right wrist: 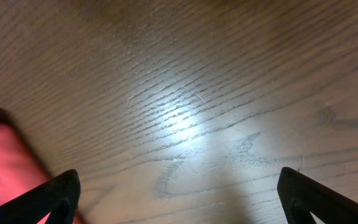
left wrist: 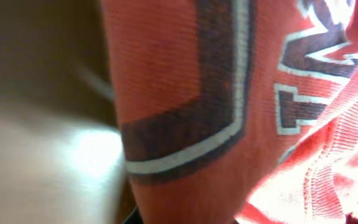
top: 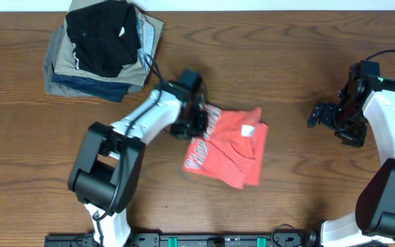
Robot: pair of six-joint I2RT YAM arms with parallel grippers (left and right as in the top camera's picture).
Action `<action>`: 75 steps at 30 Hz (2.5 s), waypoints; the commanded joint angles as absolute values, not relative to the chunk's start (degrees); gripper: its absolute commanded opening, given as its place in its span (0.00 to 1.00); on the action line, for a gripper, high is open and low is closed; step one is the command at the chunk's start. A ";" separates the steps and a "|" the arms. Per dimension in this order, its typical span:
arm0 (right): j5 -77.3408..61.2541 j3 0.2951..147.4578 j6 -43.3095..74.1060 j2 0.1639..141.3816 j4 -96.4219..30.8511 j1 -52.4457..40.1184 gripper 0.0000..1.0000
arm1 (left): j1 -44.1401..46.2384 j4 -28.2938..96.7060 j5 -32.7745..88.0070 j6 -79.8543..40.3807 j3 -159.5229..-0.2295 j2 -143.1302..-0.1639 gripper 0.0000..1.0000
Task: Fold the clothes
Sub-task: 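Grasp the coral bundle with the left gripper and carry it toward the clothes stack, then lower the coral bundle onto the top of the clothes stack with the left gripper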
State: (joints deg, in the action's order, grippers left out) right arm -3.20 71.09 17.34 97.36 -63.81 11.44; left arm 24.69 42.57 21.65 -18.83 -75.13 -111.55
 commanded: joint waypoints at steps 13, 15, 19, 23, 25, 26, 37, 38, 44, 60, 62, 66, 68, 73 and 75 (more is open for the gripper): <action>-3.38 71.68 17.12 97.19 -63.83 11.60 0.99 | 13.45 39.29 -3.77 -3.09 -94.76 -112.33 0.06; -3.38 71.68 17.12 97.19 -63.83 11.62 0.99 | 12.73 37.47 -4.97 -1.39 -95.44 -112.33 0.06; -3.38 71.68 17.12 97.19 -63.83 11.60 0.99 | 11.62 33.08 -7.49 0.47 -96.23 -112.33 0.06; -3.38 71.68 17.12 97.19 -63.83 11.60 0.99 | 10.68 28.03 -8.67 2.63 -96.29 -112.33 0.06; -3.38 71.68 17.12 97.19 -63.83 11.62 0.99 | 10.37 25.87 -9.80 2.94 -96.29 -112.33 0.06; -3.38 71.68 17.12 97.19 -63.81 11.62 0.99 | 10.28 24.91 -10.74 2.96 -96.31 -112.33 0.06; -3.40 71.68 17.12 97.19 -63.81 11.60 0.99 | 10.31 21.45 -17.76 0.54 -97.97 -112.29 0.06; -3.40 71.68 17.12 97.19 -63.81 11.60 0.99 | 10.31 21.10 -18.46 -0.03 -98.17 -112.29 0.06; -3.38 71.68 17.12 97.19 -63.81 11.62 0.99 | 10.28 17.78 -18.76 -0.30 -98.19 -112.29 0.06; -3.38 71.68 17.12 97.19 -63.81 11.60 0.99 | 6.15 12.75 -23.59 -11.55 -98.13 -112.31 0.06; -3.38 71.68 17.12 97.19 -63.83 11.60 0.99 | 5.39 12.69 -23.59 -11.75 -98.10 -112.44 0.06; -3.40 71.68 17.12 97.19 -63.83 11.62 0.99 | 4.05 12.25 -23.59 -11.75 -98.10 -112.88 0.06; -3.38 71.68 17.12 97.19 -63.83 11.62 0.99 | 3.44 11.77 -23.59 -11.73 -98.10 -113.54 0.06; -3.38 71.68 17.12 97.19 -63.83 11.60 0.99 | 1.91 9.10 -23.62 -11.73 -98.10 -116.55 0.09; -3.38 71.68 17.12 97.19 -63.83 11.62 0.99 | 1.08 7.64 -23.66 -11.70 -98.10 -118.02 0.08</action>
